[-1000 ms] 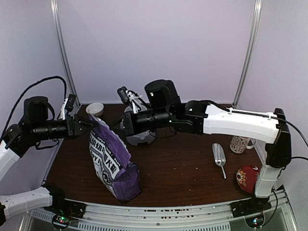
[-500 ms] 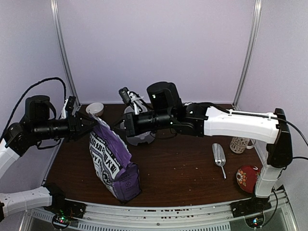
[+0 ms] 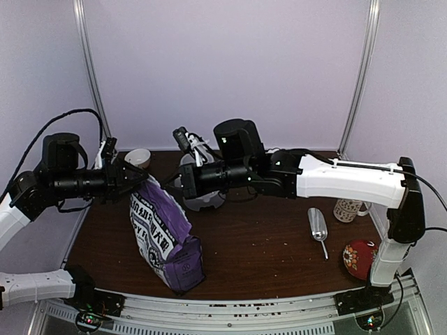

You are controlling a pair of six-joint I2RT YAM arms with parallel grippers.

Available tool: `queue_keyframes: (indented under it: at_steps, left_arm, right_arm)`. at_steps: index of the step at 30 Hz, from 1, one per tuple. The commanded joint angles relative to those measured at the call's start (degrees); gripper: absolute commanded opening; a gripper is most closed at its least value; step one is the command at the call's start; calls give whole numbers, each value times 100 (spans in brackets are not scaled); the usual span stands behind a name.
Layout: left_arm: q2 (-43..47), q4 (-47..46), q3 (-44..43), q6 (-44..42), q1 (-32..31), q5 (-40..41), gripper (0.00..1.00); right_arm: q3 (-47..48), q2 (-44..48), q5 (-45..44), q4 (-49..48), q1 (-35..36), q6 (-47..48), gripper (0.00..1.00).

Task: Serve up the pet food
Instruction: Adjust the pet food bag at the corner of the board.

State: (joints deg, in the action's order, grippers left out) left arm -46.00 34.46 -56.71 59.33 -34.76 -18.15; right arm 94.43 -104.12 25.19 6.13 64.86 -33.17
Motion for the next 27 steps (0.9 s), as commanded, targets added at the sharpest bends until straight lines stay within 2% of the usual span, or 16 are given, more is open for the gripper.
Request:
queue_keyframes:
  at_steps: [1, 9, 16, 23, 27]
  left_arm:
    - [-20, -198, -71, 100, -57, 114, 55]
    - [-133, -205, 45, 148, -66, 5, 53]
    - [-111, -207, 187, 158, -83, 5, 46]
    - [-151, -342, 380, 197, -90, 12, 47]
    - [-135, -387, 444, 225, -95, -4, 42]
  right_arm:
    - [-171, 148, -18, 308, 49, 90, 0]
    - [-38, 48, -23, 338, 115, 125, 0]
    - [61, -29, -32, 348, 137, 135, 0]
    - [168, -100, 32, 437, 219, 226, 0]
    - [259, -182, 17, 559, 282, 291, 0]
